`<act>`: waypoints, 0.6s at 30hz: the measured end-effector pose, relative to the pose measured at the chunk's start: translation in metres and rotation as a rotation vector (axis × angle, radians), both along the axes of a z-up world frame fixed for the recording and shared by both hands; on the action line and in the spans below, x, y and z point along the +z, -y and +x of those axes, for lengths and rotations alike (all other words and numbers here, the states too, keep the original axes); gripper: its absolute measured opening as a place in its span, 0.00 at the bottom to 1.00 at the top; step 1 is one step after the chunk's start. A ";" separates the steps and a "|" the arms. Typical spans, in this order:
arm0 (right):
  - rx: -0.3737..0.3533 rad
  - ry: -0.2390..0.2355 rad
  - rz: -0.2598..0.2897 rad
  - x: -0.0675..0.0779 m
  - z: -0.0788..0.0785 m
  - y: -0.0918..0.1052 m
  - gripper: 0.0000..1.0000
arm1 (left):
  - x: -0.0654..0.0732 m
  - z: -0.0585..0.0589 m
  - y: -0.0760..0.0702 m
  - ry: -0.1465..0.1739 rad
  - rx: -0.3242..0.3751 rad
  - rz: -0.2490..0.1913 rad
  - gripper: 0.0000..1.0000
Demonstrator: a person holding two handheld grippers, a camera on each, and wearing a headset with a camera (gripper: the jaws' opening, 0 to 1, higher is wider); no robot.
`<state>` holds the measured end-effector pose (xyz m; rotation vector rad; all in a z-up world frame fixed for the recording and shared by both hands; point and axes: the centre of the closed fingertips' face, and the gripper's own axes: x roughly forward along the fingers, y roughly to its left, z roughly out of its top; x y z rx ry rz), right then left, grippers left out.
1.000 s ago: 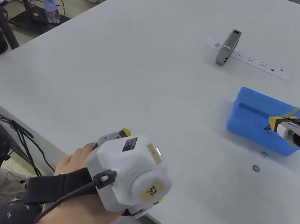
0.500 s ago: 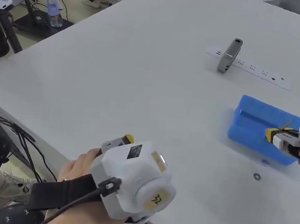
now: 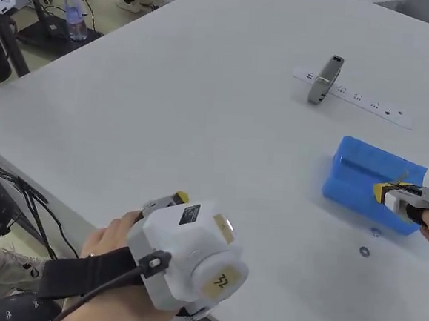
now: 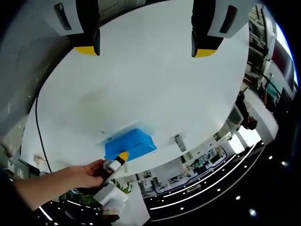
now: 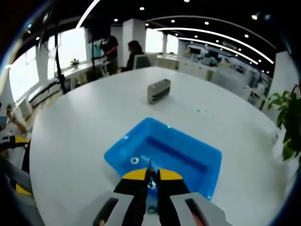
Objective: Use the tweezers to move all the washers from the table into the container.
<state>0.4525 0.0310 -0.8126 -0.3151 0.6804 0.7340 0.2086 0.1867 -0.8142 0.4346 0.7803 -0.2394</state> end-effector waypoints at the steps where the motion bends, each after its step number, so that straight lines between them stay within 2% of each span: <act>1: -0.001 -0.007 0.007 -0.001 0.001 0.000 0.03 | 0.000 0.000 0.000 0.001 0.000 0.001 0.81; 3: -0.003 -0.021 0.008 -0.002 0.002 -0.001 0.03 | 0.000 0.000 0.000 0.001 0.003 -0.002 0.81; 8: 0.002 -0.018 -0.006 -0.003 0.009 0.000 0.04 | 0.000 0.000 0.000 0.000 0.000 0.002 0.81; 13: -0.017 -0.001 0.048 0.011 0.011 -0.002 0.04 | -0.001 -0.001 -0.001 -0.004 0.001 0.007 0.81; 18: -0.020 0.032 0.089 0.030 0.005 0.004 0.03 | -0.001 -0.001 -0.001 -0.003 0.001 0.007 0.81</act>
